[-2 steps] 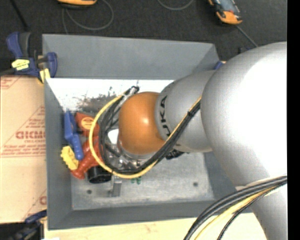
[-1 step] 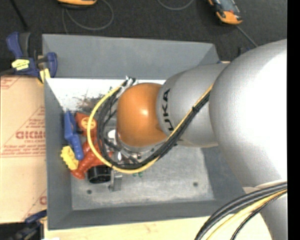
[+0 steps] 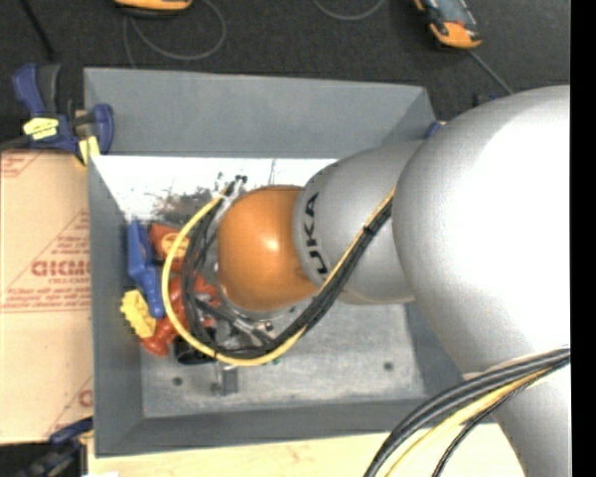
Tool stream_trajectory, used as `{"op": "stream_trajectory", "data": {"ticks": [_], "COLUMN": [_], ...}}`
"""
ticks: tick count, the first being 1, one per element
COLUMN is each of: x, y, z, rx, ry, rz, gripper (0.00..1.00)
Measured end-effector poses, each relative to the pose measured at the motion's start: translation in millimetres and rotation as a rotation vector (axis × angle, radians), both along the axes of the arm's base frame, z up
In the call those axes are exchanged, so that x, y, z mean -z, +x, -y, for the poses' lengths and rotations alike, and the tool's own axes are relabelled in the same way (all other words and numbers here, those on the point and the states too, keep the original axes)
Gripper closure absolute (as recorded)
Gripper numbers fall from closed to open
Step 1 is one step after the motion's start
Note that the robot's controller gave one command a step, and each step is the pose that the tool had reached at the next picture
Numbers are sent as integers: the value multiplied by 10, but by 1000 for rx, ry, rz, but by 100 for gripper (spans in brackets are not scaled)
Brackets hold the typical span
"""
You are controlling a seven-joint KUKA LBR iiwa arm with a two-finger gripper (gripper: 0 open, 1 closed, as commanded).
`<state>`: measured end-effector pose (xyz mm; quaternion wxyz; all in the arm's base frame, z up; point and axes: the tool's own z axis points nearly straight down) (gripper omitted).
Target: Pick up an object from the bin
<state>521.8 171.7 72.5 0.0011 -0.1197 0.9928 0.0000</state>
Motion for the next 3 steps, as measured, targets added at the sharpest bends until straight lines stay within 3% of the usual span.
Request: {"op": "stream_trajectory", "data": {"ticks": [1, 3], "x": [-11, -40], "y": [149, 144], "z": [80, 79], "rx": [93, 94], "ry": [7, 7], "rz": [4, 3], "gripper": [100, 100]}}
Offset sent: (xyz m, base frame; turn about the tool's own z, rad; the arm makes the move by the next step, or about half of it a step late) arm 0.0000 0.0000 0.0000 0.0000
